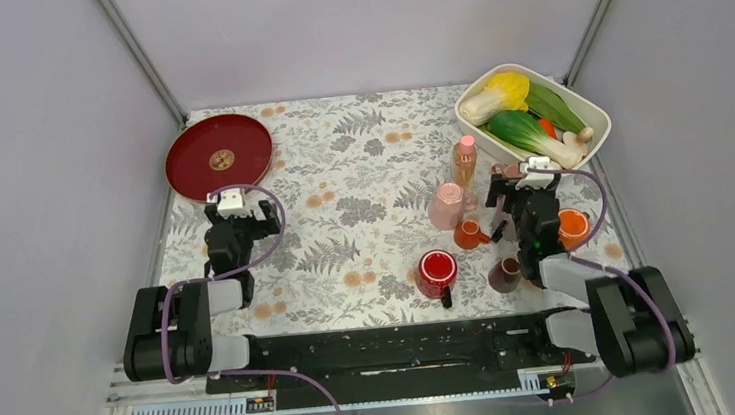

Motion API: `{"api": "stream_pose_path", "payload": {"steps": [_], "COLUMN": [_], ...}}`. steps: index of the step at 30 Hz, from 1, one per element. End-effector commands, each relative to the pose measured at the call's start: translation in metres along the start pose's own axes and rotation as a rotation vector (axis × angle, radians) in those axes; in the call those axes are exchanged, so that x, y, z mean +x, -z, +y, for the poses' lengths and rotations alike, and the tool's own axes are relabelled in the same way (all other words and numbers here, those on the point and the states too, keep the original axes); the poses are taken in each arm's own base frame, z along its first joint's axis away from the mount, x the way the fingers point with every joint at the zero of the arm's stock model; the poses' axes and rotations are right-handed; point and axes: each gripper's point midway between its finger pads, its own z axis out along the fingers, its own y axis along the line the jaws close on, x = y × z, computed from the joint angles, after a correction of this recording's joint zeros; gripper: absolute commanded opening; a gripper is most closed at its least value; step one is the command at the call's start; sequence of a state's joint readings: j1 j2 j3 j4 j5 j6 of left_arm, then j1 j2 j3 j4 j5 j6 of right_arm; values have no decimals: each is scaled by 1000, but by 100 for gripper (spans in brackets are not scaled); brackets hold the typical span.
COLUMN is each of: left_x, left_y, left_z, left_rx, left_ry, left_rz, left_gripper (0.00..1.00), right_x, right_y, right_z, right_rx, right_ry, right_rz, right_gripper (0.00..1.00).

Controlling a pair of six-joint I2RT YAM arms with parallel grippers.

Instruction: Turn the mug right side up

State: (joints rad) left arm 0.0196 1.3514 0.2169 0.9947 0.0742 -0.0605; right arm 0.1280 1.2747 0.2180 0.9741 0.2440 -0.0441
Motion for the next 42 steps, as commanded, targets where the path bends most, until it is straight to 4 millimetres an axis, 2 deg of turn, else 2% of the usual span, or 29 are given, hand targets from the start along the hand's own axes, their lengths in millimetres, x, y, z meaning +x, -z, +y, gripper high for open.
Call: {"api": "stream_pose_path", "payload": {"steps": [1,5,7,12,14,16,18,19,20,23,25,26,30,36,42], "left_x": [-28,-28,-27,-28,-35,-38,-48,-63,-60,-75,-83,-86,-94,-95,-93], "left_y": [-8,-8,-8,-10,-11,-21,-30,-34,-27,1,22,31,50,59,61], "left_z": [0,0,1,-1,-6,-7,-17,-26,-34,-65,-76,-78,-74,-81,-78], "left_rx": [-7,-7,-8,-5,23,29,95,149,198,366,440,447,424,440,418], "left_ry": [-12,-11,-12,-22,-25,-19,-45,-56,-49,-4,11,15,8,50,48], "left_rz": [-85,-83,-82,-76,-69,28,160,196,280,421,512,549,622,631,626], "left_gripper": [99,99,99,99,99,99,99,99,99,99,99,99,99,99,99], "right_x": [-44,-68,-70,-71,-70,-69,-66,-64,-65,-54,-45,-40,-22,-4,8], "right_y": [2,23,36,61,73,84,97,105,113,138,157,167,196,203,204], "right_z": [28,69,78,75,74,72,76,80,85,87,88,90,127,177,184], "right_rx": [-171,-416,-455,-383,-358,-311,-273,-266,-256,-195,-138,-125,-188,-295,-320], "right_ry": [32,11,-67,-177,-191,-206,-194,-168,-138,-77,-42,-11,11,119,182], "right_rz": [1,122,231,436,491,549,615,651,681,816,891,921,999,1015,1047], "right_gripper": [98,99,99,99,99,99,99,99,99,98,98,98,98,98,99]}}
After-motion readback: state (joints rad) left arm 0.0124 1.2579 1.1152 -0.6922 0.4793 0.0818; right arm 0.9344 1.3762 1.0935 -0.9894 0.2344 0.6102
